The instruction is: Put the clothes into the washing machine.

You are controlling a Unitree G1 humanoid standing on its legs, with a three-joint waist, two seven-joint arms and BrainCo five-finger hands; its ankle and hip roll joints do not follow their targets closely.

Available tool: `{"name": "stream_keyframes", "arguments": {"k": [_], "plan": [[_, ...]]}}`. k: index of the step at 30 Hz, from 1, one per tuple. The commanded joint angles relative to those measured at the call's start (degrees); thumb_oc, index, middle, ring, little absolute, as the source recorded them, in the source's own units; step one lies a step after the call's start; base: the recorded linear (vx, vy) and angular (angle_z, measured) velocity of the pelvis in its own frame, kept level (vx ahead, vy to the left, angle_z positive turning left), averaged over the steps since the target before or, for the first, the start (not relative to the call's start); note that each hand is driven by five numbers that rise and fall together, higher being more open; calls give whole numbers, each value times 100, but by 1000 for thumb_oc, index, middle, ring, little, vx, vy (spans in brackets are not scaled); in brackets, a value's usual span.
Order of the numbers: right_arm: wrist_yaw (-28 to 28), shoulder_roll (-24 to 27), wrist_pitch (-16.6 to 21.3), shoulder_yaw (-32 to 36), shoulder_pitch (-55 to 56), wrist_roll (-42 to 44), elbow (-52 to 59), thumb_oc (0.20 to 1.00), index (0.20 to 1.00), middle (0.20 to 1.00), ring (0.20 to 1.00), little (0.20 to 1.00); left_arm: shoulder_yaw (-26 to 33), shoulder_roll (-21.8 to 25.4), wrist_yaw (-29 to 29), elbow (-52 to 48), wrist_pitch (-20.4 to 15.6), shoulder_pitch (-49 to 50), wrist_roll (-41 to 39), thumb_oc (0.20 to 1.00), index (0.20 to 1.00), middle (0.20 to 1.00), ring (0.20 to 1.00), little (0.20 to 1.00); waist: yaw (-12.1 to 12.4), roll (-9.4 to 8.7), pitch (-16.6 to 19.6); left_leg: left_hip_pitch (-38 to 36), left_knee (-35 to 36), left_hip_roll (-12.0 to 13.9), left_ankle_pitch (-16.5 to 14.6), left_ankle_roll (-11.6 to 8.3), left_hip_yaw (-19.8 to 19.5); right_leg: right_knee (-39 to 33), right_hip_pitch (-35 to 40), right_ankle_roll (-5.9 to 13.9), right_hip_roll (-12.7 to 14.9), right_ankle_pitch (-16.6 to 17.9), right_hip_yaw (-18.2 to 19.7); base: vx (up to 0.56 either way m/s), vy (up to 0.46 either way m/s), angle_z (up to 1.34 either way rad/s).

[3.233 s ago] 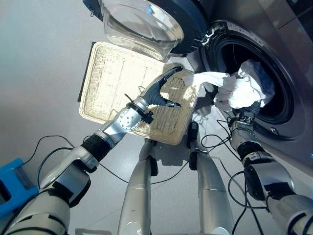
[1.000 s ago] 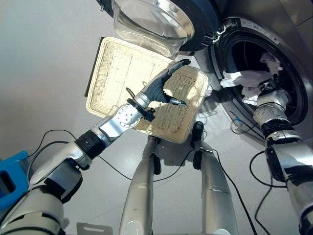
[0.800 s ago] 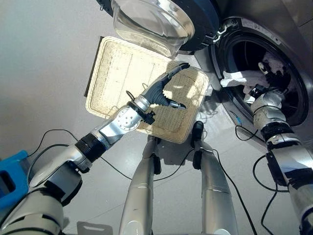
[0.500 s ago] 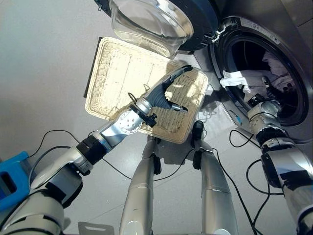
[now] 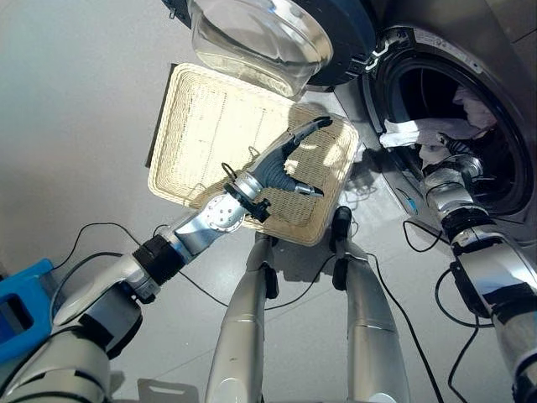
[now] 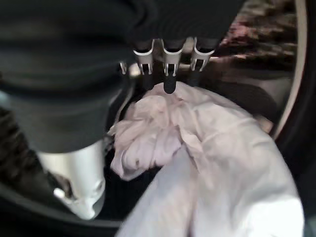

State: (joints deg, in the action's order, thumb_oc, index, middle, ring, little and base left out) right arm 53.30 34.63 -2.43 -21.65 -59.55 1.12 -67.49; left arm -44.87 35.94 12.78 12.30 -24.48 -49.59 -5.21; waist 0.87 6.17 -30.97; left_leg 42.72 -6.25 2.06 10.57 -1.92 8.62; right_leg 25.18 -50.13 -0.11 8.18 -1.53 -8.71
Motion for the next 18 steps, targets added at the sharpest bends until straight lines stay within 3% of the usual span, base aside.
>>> {"name": "stream_keyframes", "arguments": {"k": [1,6,11,18], "plan": [[-772,455,103,-481,33,-599,55,1000,1000,1000,1000,1000,165,-251,218,-475,-487,65,319,1000,1000,1000,1000,1000,-64,359,118,-39,-683,-348,-835,22,368,-501,285,631,-24,541,-446,0,0,0],[-1170,358,108,-598,209,-697,-47,1000,1000,1000,1000,1000,140,-227,242,-508,-511,66,362,1000,1000,1000,1000,1000,-57,354,118,-16,-653,-347,-822,18,351,-537,263,627,-11,563,-457,-2,-13,0],[-1556,283,-222,-935,29,-1449,-165,1000,1000,1000,1000,1000,109,-312,242,-470,-508,-7,444,1000,1000,1000,1000,1000,-6,374,118,59,-656,-366,-792,10,322,-546,205,632,23,596,-491,-1,-7,0],[-1921,388,-369,-1285,-59,-1844,-259,1000,1000,1000,1000,1000,98,-277,216,-430,-592,-7,492,1000,1000,1000,1000,1000,29,368,118,148,-629,-360,-735,0,310,-568,123,651,43,648,-513,-3,-24,2]]}}
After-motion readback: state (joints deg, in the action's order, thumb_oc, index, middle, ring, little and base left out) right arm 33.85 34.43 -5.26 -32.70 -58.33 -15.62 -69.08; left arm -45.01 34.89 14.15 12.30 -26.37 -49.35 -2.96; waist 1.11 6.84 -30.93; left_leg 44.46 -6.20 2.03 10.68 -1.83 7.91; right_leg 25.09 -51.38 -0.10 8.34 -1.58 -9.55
